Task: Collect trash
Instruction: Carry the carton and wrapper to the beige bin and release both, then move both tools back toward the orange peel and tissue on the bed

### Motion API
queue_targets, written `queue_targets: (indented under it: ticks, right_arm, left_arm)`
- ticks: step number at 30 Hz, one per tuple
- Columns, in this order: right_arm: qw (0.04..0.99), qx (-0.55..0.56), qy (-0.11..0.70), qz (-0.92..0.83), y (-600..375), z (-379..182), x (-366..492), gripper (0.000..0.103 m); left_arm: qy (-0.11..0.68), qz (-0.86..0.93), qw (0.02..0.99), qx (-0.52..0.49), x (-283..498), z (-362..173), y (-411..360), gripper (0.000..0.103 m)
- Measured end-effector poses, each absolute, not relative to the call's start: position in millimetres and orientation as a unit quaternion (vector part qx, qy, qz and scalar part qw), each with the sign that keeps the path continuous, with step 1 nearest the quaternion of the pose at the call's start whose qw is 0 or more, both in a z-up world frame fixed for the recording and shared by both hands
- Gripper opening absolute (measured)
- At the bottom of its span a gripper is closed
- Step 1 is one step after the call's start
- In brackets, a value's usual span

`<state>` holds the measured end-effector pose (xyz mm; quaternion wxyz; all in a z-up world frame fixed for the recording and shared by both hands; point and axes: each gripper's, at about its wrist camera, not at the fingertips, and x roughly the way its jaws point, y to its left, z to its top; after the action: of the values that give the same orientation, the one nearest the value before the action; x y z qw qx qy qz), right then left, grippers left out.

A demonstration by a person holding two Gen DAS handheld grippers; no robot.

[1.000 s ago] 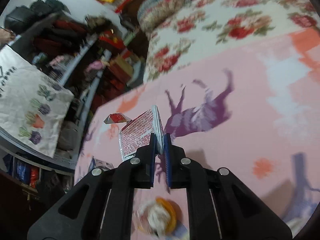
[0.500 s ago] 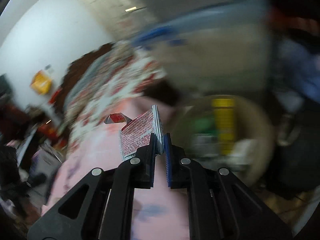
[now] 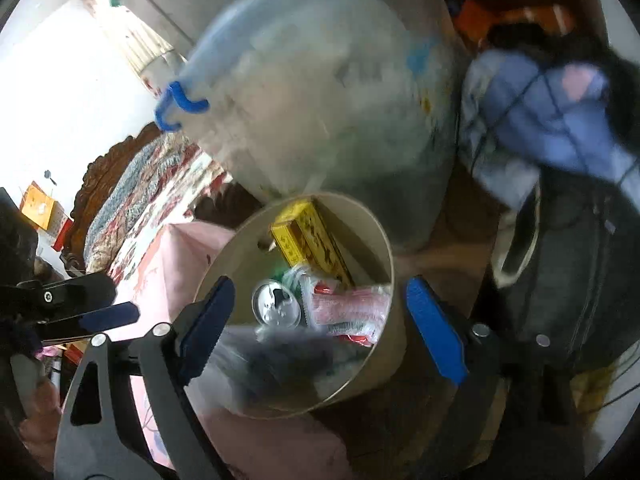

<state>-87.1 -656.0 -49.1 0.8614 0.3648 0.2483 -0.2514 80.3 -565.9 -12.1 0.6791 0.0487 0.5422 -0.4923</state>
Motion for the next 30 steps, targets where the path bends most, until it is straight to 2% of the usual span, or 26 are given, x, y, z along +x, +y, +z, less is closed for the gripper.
queue_targets:
  ticks: [5,9,13,18,22,27,30]
  right_arm:
    - [0.868,0.387,0.209,-0.232,-646.8,-37.2,-94.2,0.082]
    - [0.879,0.382,0.201,-0.201,-627.0,-23.9,-87.0,0.082]
    - [0.890,0.381,0.209,-0.136,-588.4,-10.4,-64.5,0.082]
    - [0.901,0.355,0.246,-0.041,-520.5,-1.8,-16.0,0.081]
    - [0.900,0.329,0.286,0.026,-458.2,-3.4,20.0,0.080]
    - [0.885,0.306,0.334,0.106,-380.4,-4.8,53.0,0.073]
    - [0.881,0.287,0.349,0.139,-337.7,-3.4,57.8,0.072]
  left_arm:
    - [0.514,-0.525,0.678,0.015,83.7,28.3,-506.8,0.079]
    - [0.468,-0.549,0.693,-0.006,78.1,68.7,-421.7,0.079]
    - [0.417,-0.505,0.756,-0.014,80.3,90.7,-300.7,0.079]
    - [0.415,-0.399,0.817,-0.046,84.4,81.3,-173.2,0.079]
    - [0.441,-0.327,0.832,-0.079,87.1,53.5,-105.0,0.079]
    - [0.474,-0.283,0.828,-0.101,91.0,17.2,-60.3,0.079]
    - [0.480,-0.261,0.833,-0.090,92.0,-1.1,-54.1,0.080]
